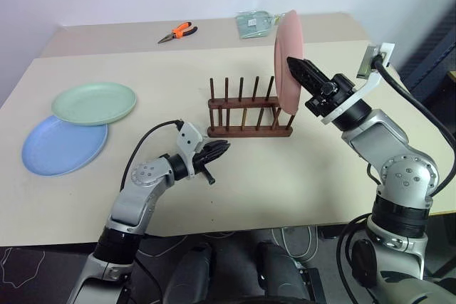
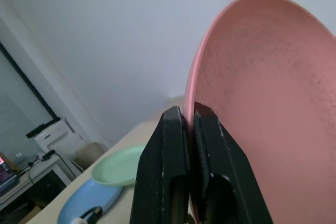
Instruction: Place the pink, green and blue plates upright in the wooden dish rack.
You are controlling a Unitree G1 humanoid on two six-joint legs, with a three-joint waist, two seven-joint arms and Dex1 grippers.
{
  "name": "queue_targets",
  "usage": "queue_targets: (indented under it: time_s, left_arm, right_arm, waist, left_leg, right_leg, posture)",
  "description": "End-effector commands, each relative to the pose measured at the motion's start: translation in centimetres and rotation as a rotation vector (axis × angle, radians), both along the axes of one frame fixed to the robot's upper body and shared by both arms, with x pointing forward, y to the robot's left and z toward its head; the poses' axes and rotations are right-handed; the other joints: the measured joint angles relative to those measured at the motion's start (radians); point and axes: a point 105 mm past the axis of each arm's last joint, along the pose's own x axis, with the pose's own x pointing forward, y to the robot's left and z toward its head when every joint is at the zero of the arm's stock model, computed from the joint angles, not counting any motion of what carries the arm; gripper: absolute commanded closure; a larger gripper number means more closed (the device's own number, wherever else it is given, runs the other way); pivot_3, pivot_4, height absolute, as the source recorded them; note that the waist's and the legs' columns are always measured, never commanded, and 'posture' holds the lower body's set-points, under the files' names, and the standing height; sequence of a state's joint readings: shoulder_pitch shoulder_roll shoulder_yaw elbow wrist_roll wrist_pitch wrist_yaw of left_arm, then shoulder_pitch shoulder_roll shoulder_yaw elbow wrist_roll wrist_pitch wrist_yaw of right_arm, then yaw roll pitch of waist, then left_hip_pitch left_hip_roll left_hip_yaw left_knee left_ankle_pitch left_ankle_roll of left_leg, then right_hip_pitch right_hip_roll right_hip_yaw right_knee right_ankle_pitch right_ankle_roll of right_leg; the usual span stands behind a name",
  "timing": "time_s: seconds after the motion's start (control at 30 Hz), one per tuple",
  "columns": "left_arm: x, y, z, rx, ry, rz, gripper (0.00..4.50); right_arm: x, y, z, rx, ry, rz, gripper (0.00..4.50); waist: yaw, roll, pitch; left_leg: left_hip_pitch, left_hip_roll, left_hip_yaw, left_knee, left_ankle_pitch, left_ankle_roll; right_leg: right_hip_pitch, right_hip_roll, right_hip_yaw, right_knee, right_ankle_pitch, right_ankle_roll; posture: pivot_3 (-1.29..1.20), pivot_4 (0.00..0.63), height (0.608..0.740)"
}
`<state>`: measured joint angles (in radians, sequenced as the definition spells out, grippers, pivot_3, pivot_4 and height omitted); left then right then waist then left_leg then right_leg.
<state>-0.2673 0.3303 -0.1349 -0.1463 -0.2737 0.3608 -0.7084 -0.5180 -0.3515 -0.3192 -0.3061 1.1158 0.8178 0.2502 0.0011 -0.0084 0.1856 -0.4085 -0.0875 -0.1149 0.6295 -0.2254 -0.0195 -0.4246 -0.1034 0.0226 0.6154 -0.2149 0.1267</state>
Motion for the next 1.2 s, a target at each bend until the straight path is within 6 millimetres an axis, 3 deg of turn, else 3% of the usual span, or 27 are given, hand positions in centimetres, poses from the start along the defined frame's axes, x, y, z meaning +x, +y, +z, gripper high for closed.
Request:
queue_targets:
  time_s: [0.03, 0.07, 0.17, 0.27, 0.4, 0.5, 0.53, 0.6, 0.77, 0.83, 0.9, 1.07, 1.2]
  left_arm:
    - [-0.5, 0.1, 1.6, -0.017, -0.059, -0.011, 4.22]
    - [-0.6, 0.1, 1.6, -0.016, -0.061, -0.011, 4.22]
    - [-0.9, 0.2, 1.7, -0.018, -0.055, -0.019, 4.22]
    - [-0.9, 0.3, 1.7, -0.024, -0.046, -0.018, 3.35]
    - [-0.4, 1.1, 2.4, -0.036, -0.063, 0.026, 1.35]
    - [0.9, 3.3, 3.9, -0.099, -0.096, 0.162, 0.04]
    - [1.2, 3.9, 4.2, -0.117, -0.102, 0.194, 0.04]
    - [2.7, 7.1, 5.7, -0.174, -0.162, 0.394, 0.01]
    - [5.2, 16.5, 7.8, -0.22, -0.25, 1.013, 0.01]
    - [4.4, 21.7, 8.3, -0.311, -0.241, 1.347, 0.01]
    - [3.2, 24.9, 7.9, -0.389, -0.188, 1.573, 0.01]
    - [2.6, 26.4, 7.4, -0.577, -0.063, 1.673, 0.01]
    - [3.9, 25.8, 5.6, -0.699, 0.146, 1.589, 0.01]
  right_arm:
    - [0.0, -0.2, 0.2, -0.019, -0.021, 0.02, 3.83]
    - [0.1, -0.3, 0.2, -0.033, -0.026, 0.01, 3.58]
    - [1.0, -1.2, 0.5, -0.097, -0.054, -0.079, 2.0]
    - [1.6, -2.3, 0.7, -0.214, -0.117, -0.169, 0.52]
    - [1.5, -4.2, 1.7, -0.441, -0.254, -0.299, 0.46]
    - [0.9, -4.9, 3.6, -0.534, -0.371, -0.353, 0.46]
    - [0.8, -5.0, 4.0, -0.559, -0.4, -0.358, 0.46]
    - [0.1, -4.0, 5.4, -0.633, -0.498, -0.341, 0.23]
    - [-1.2, 0.8, 6.1, -0.783, -0.674, -0.236, 0.23]
    - [-1.9, 4.2, 4.2, -0.856, -0.727, -0.112, 0.23]
    - [-2.4, 6.3, 2.4, -0.859, -0.731, -0.018, 0.23]
    - [-2.6, 7.5, 0.9, -0.842, -0.724, 0.037, 0.23]
    - [-2.6, 7.7, 0.2, -0.832, -0.705, 0.053, 0.23]
  waist:
    - [-0.002, 0.0, 0.0]
    - [-0.002, 0.0, 0.0]
    - [-0.01, 0.0, 0.0]
    - [-0.011, 0.0, 0.0]
    - [-0.011, 0.0, 0.0]
    - [-0.013, 0.0, 0.0]
    - [-0.014, 0.0, 0.0]
    - [-0.015, 0.0, 0.001]
    - [-0.014, -0.001, 0.001]
    - [-0.013, -0.002, 0.001]
    - [-0.013, -0.006, 0.001]
    - [0.006, -0.008, 0.002]
    - [0.014, -0.012, 0.001]
  left_leg:
    - [0.0, 0.0, 0.0, 0.0, 0.0, 0.0]
    - [0.0, 0.0, 0.0, 0.0, 0.0, 0.0]
    - [0.0, 0.0, 0.0, 0.0, 0.0, 0.0]
    - [0.0, 0.0, 0.0, 0.0, 0.0, 0.0]
    - [0.0, 0.0, 0.001, 0.0, 0.0, 0.0]
    - [0.0, 0.0, 0.001, 0.0, 0.0, 0.0]
    - [0.0, 0.0, 0.001, 0.0, 0.0, 0.0]
    - [0.0, 0.0, 0.001, 0.0, 0.0, 0.0]
    - [0.0, 0.001, 0.0, 0.001, 0.0, 0.0]
    - [0.0, 0.0, 0.0, 0.001, 0.0, 0.0]
    - [0.0, 0.0, 0.0, 0.0, 0.0, -0.001]
    - [-0.001, -0.002, 0.0, 0.002, 0.0, -0.001]
    - [-0.001, -0.002, -0.002, 0.002, 0.001, -0.002]
  right_leg:
    - [0.0, 0.0, 0.0, 0.0, 0.0, 0.0]
    - [0.0, 0.0, 0.0, 0.0, 0.0, 0.0]
    - [0.0, 0.0, 0.0, 0.0, 0.0, 0.0]
    - [0.0, 0.0, 0.0, 0.0, 0.0, 0.0]
    - [0.0, 0.0, 0.0, 0.0, 0.0, 0.0]
    - [0.0, 0.0, 0.0, 0.0, 0.0, 0.0]
    - [0.0, 0.0, 0.0, 0.0, 0.0, 0.0]
    - [0.0, 0.0, 0.0, 0.0, 0.0, 0.0]
    - [0.0, 0.001, 0.0, 0.0, 0.0, 0.001]
    - [0.0, 0.0, 0.0, 0.0, 0.0, 0.001]
    - [0.0, 0.0, 0.0, 0.0, 0.0, 0.001]
    - [0.0, -0.001, 0.0, 0.0, 0.002, 0.003]
    - [0.001, 0.0, -0.001, 0.0, 0.002, 0.003]
  posture:
    - [0.0, 0.15, 0.732]
    - [0.0, 0.15, 0.732]
    - [0.0, 0.15, 0.732]
    - [0.0, 0.15, 0.732]
    - [0.0, 0.15, 0.732]
    - [0.0, 0.15, 0.732]
    - [0.0, 0.15, 0.732]
    - [0.0, 0.15, 0.732]
    - [0.0, 0.15, 0.732]
    - [0.0, 0.15, 0.732]
    - [0.0, 0.15, 0.732]
    - [0.0, 0.15, 0.732]
    - [0.0, 0.15, 0.732]
